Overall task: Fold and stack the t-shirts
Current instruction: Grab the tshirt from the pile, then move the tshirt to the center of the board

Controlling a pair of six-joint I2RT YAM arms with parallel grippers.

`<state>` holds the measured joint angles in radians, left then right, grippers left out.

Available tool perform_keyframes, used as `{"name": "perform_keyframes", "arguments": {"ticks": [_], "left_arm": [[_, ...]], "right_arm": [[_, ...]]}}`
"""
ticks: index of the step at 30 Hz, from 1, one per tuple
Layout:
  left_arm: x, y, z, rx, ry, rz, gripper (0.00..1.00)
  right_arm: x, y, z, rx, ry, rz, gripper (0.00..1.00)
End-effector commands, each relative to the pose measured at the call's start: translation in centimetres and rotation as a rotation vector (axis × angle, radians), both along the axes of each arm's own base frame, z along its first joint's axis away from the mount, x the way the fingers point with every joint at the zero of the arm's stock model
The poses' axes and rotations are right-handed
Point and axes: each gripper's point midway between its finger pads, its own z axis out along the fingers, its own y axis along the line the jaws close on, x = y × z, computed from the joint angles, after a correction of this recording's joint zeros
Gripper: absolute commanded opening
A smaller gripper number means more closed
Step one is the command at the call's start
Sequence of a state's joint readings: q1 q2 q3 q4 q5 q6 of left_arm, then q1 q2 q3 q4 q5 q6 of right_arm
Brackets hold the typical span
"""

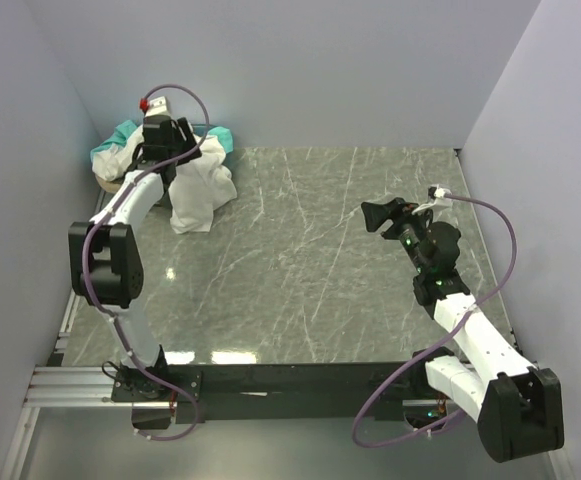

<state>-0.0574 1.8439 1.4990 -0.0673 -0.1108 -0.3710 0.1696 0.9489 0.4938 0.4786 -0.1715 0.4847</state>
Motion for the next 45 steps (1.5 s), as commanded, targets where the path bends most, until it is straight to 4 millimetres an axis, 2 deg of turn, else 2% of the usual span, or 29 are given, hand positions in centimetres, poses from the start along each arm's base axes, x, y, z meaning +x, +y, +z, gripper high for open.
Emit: {"name": "perform_keyframes", "arguments": {"ticks": [1,3,4,5,7,12,14,16,17,18,19,21,24,25,27,28,30,31,33,34,35,37,38,39,43,45], "left_arm": [[2.0,0.6,1.8,-0.012,-0.054,0.037,0.68],[2.8,0.6,0.9,-0.006,-0.030,0.048,0.69],[3.1,0.8,1.1,-0.001,-0.032,0.061,0.69],[3.3,1.0,0.2,0.006,-0.013,0.074,0.69],[3.3,1.3,-0.2,0.017,-0.001,0.097,0.69],[3.8,1.2,-1.0,0.015,0.008,0.102,0.68],[4.2,0.9,-1.2,0.014,0.009,0.091,0.65],[4.6,0.9,-1.7,0.018,0.018,0.089,0.57],[4.6,0.9,-1.8,0.022,0.025,0.091,0.35],[4.7,0.9,-1.8,0.022,0.023,0.091,0.23],[4.6,1.0,-1.6,0.023,0.019,0.090,0.01],[4.6,0.8,-0.9,0.016,-0.003,0.086,0.00],[3.7,0.0,1.4,0.000,-0.050,0.064,0.00],[3.1,-0.2,3.6,0.000,-0.090,0.057,0.00],[2.2,-1.6,6.0,0.018,-0.140,0.036,0.00],[1.2,-2.0,9.0,0.022,-0.193,0.027,0.00],[0.0,-3.3,12.0,0.047,-0.257,-0.003,0.00],[-1.5,-4.4,15.1,0.047,-0.316,-0.014,0.00],[-3.1,-6.2,18.7,0.060,-0.390,-0.051,0.00],[-4.7,-6.5,21.6,0.053,-0.452,-0.058,0.00],[-5.6,-6.9,23.2,0.047,-0.484,-0.074,0.00],[-8.4,-8.4,28.1,0.015,-0.608,-0.146,0.00],[-9.4,-9.0,29.5,0.000,-0.646,-0.176,0.00],[-11.4,-9.5,31.9,-0.021,-0.707,-0.214,0.00],[-16.2,-12.7,37.0,-0.068,-0.855,-0.422,0.00],[-18.3,-14.6,38.7,-0.091,-0.891,-0.546,0.00]], "right_arm": [[0.5,-0.4,3.5,-0.004,-0.093,-0.026,0.83],[0.5,-0.5,3.5,-0.008,-0.095,-0.032,0.83],[0.5,-0.7,3.5,-0.011,-0.095,-0.039,0.83],[0.6,-0.7,3.4,-0.013,-0.091,-0.042,0.83],[0.6,-0.7,3.3,-0.015,-0.090,-0.043,0.83],[0.8,-0.6,3.3,-0.016,-0.086,-0.036,0.83],[0.7,-0.5,3.3,-0.013,-0.087,-0.029,0.83],[0.7,-0.5,3.2,-0.013,-0.085,-0.029,0.83],[0.6,-0.5,3.2,-0.014,-0.084,-0.029,0.83],[0.6,-0.5,3.4,-0.014,-0.090,-0.032,0.81],[0.5,-0.6,3.4,-0.015,-0.090,-0.033,0.80],[0.4,-0.6,3.6,-0.016,-0.097,-0.036,0.75],[0.3,-0.6,3.6,-0.014,-0.098,-0.036,0.74],[0.3,-0.6,3.6,-0.014,-0.099,-0.034,0.74],[0.4,-0.6,3.6,-0.012,-0.098,-0.033,0.74],[0.3,-0.6,3.7,-0.012,-0.099,-0.033,0.74],[0.3,-0.5,3.7,-0.009,-0.098,-0.031,0.74],[0.3,-0.5,3.8,-0.009,-0.100,-0.029,0.74],[0.3,-0.5,3.7,-0.007,-0.096,-0.028,0.74],[0.3,-0.4,3.7,-0.008,-0.096,-0.025,0.74],[0.3,-0.4,3.9,-0.005,-0.098,-0.020,0.74],[0.2,-0.3,4.0,-0.002,-0.101,-0.018,0.74],[0.1,-0.3,4.0,-0.002,-0.102,-0.018,0.74],[0.1,-0.3,4.1,0.000,-0.103,-0.018,0.75],[-0.1,-0.4,4.5,0.005,-0.111,-0.020,0.75],[-0.2,-0.3,4.5,0.007,-0.109,-0.015,0.75]]}}
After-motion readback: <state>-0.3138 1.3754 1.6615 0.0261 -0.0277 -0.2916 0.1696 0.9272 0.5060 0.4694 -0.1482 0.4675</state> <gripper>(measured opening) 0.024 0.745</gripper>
